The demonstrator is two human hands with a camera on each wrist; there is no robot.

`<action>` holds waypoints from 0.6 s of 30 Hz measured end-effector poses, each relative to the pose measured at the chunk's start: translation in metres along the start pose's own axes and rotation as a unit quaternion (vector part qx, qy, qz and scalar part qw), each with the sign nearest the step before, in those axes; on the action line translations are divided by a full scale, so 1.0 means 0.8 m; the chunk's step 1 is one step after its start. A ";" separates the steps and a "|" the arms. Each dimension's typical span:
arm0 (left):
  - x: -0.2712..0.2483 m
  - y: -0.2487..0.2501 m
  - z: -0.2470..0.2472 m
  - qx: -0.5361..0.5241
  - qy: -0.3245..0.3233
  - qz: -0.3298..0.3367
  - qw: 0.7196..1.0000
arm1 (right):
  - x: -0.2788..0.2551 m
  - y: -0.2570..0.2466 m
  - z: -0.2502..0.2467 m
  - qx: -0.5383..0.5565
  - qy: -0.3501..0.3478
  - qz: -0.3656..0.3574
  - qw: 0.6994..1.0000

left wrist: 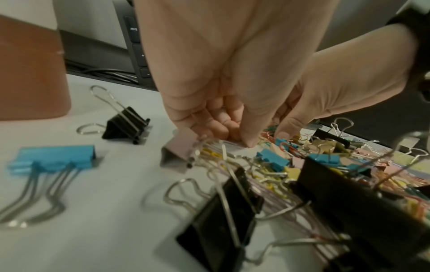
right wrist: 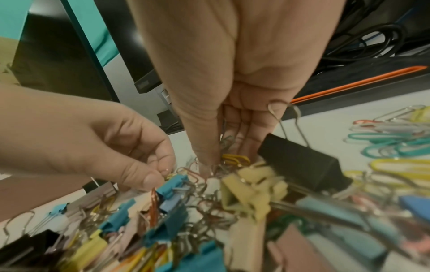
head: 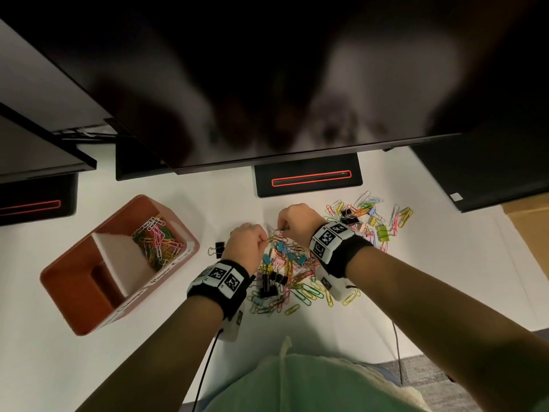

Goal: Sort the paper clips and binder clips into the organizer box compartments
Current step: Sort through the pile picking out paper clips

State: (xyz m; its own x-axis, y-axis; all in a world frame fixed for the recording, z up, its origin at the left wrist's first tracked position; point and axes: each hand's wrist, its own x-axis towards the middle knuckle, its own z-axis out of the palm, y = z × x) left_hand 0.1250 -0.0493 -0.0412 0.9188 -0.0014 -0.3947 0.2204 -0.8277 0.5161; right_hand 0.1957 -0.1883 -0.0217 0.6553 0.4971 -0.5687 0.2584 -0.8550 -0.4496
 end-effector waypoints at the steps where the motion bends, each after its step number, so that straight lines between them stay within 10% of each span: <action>1: 0.000 -0.002 0.001 -0.001 -0.002 0.001 1.000 | 0.001 0.000 0.001 -0.002 0.000 0.003 1.000; 18: 0.009 0.008 -0.019 0.008 -0.132 0.130 0.983 | -0.010 0.035 -0.017 0.056 0.064 -0.015 0.996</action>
State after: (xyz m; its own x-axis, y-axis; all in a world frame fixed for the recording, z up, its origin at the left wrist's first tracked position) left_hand 0.1380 -0.0457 -0.0292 0.8263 -0.3578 -0.4349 -0.0178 -0.7884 0.6149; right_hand 0.2073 -0.2179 -0.0206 0.7356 0.4933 -0.4643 0.2031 -0.8145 -0.5435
